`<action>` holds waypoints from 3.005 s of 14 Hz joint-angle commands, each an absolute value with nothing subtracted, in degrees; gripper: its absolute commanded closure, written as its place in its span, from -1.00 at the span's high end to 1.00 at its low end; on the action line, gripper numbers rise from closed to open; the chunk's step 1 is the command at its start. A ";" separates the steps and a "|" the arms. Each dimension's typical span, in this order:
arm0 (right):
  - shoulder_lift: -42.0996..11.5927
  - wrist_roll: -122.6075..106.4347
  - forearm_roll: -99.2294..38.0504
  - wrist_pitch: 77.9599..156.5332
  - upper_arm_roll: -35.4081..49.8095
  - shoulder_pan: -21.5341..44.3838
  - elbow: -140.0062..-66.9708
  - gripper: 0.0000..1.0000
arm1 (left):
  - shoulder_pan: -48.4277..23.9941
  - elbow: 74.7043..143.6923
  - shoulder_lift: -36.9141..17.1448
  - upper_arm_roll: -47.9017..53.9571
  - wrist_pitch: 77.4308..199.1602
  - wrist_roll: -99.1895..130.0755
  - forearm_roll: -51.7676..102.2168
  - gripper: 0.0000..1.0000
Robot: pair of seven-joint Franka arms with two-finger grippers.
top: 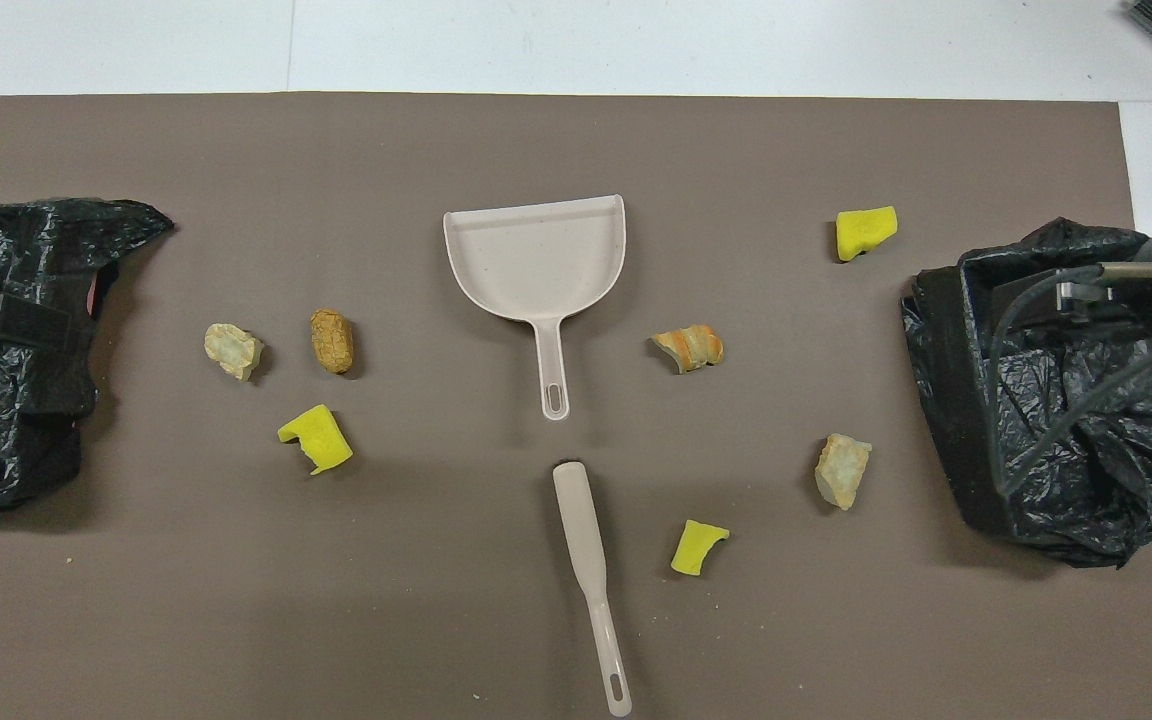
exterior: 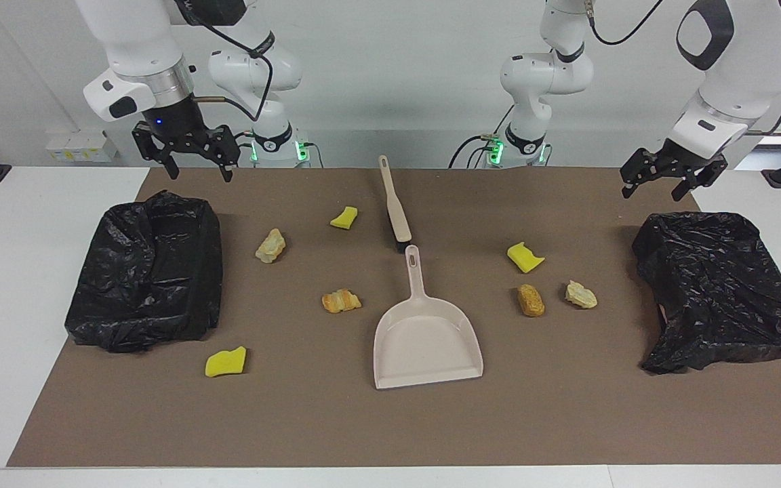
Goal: Sweep and dump trash in bin
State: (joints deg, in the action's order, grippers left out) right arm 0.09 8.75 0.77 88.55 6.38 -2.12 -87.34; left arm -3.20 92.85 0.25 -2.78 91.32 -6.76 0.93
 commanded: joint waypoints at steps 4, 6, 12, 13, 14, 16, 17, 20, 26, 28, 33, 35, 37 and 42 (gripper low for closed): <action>0.97 7.56 -0.44 90.09 6.77 -2.72 -88.42 1.00 | -3.60 92.37 0.70 -2.55 90.44 -6.50 0.18 1.00; 0.88 7.56 -0.35 90.00 6.68 -2.99 -88.33 1.00 | -3.69 92.72 0.97 -2.37 89.83 -6.68 0.26 1.00; 1.14 8.17 -0.35 90.00 6.68 -2.99 -88.86 1.00 | -5.44 96.93 2.20 -1.76 91.84 -6.07 1.05 1.00; 1.14 8.26 -0.35 90.09 6.68 -2.99 -88.94 1.00 | -5.97 98.60 2.55 -1.67 92.63 -5.89 1.32 1.00; 1.23 8.35 -0.44 90.44 6.68 -2.99 -89.12 1.00 | -7.89 100.88 3.24 -1.67 94.12 -5.54 1.84 1.00; 1.23 8.52 -0.35 93.15 6.77 -2.64 -90.26 1.00 | -11.23 105.97 5.26 -1.67 98.24 -1.69 1.93 1.00; 0.45 8.44 -0.35 94.21 6.77 -2.46 -90.00 1.00 | -13.43 108.00 5.80 -1.67 99.48 1.03 1.93 1.00; -1.40 8.53 -0.35 96.49 7.47 -1.94 -90.00 1.00 | -20.72 112.31 6.94 -1.67 102.47 9.11 1.93 1.00; -10.44 16.25 0.87 106.59 7.47 9.90 -89.65 1.00 | -37.67 121.19 6.60 -1.67 111.95 25.37 4.48 1.00; -14.92 19.67 0.88 109.85 7.30 14.22 -88.69 1.00 | -43.65 123.47 4.93 -1.67 116.95 31.26 4.48 1.00; -19.24 26.45 1.85 114.33 7.38 21.17 -88.59 1.00 | -53.59 130.68 3.35 -1.67 129.96 41.90 4.57 1.00; -21.61 26.80 1.85 115.05 7.47 23.36 -88.60 1.00 | -56.76 133.41 2.90 -1.67 135.85 44.81 4.57 1.00; -24.51 30.73 2.02 115.31 7.38 26.79 -88.42 1.00 | -59.14 133.51 1.50 -1.67 137.10 46.84 4.57 1.00; -27.68 32.17 2.11 119.00 7.47 29.17 -89.12 1.00 | -63.72 133.42 -3.87 -1.76 140.98 54.49 4.48 1.00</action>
State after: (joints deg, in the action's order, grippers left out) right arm -26.26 31.27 1.61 118.21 7.51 28.61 -89.83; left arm -62.39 132.69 -2.96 -0.47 139.38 53.09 4.12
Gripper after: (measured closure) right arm 0.000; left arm 0.000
